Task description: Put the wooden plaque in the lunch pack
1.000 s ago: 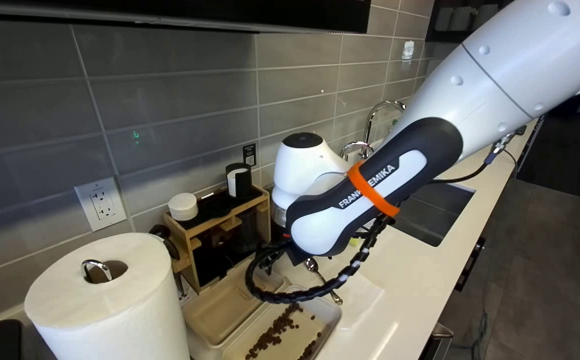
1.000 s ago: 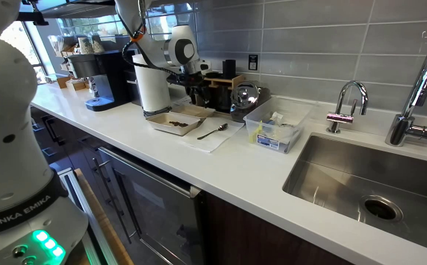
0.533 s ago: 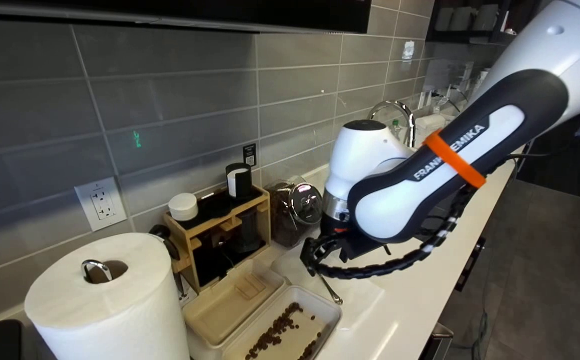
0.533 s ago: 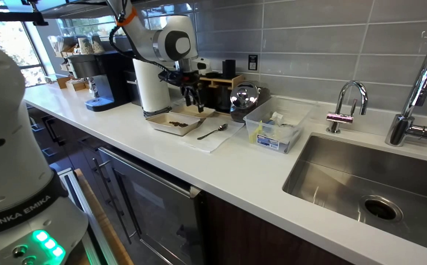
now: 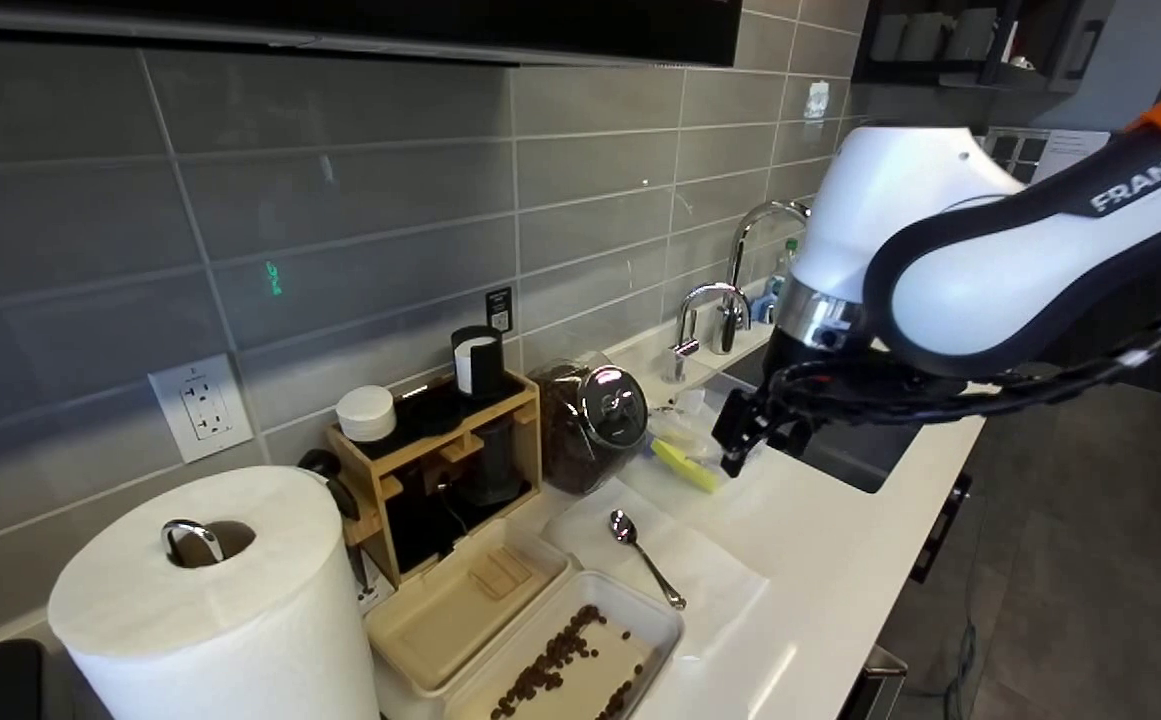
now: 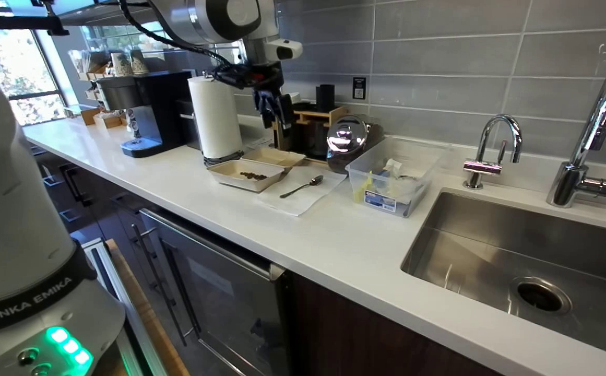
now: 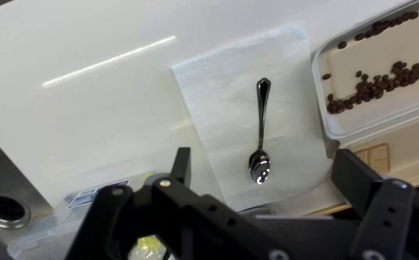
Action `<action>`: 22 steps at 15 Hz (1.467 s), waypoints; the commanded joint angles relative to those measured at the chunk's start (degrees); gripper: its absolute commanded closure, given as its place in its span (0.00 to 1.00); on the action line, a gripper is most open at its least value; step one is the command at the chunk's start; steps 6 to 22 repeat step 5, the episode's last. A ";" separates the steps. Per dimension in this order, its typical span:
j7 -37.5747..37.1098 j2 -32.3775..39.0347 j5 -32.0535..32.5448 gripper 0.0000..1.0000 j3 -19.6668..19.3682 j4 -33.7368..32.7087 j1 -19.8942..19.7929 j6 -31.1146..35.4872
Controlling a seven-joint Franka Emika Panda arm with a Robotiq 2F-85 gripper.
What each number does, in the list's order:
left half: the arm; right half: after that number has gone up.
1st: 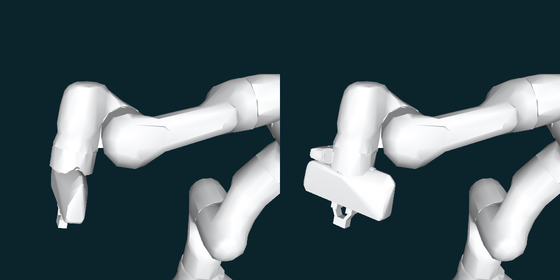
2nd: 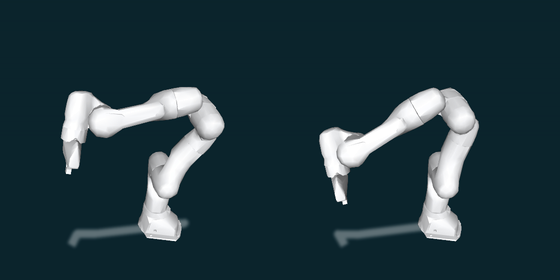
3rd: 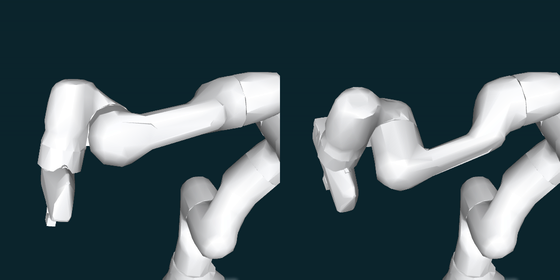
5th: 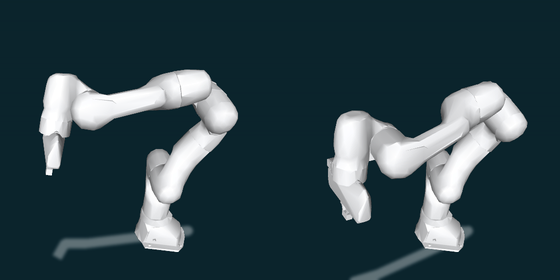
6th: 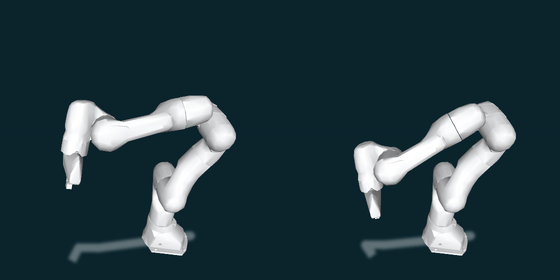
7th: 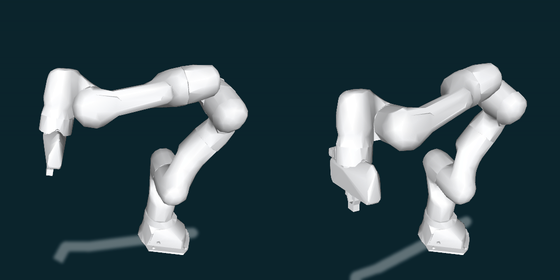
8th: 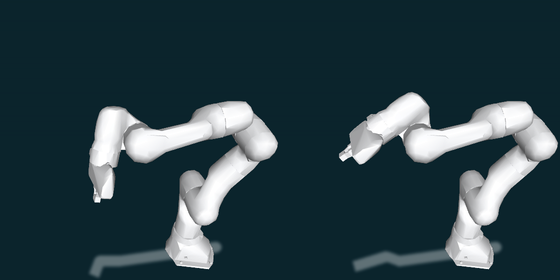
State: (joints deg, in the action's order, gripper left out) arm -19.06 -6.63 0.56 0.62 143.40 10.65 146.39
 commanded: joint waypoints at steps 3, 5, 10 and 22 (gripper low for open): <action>10.07 -6.92 -2.29 0.00 0.51 1.86 -3.95 -2.90; 15.27 -8.94 -3.57 0.00 -2.07 2.77 -3.14 -2.92; 15.27 -8.94 -3.57 0.00 -2.07 2.77 -3.14 -2.92; 15.27 -8.94 -3.57 0.00 -2.07 2.77 -3.14 -2.92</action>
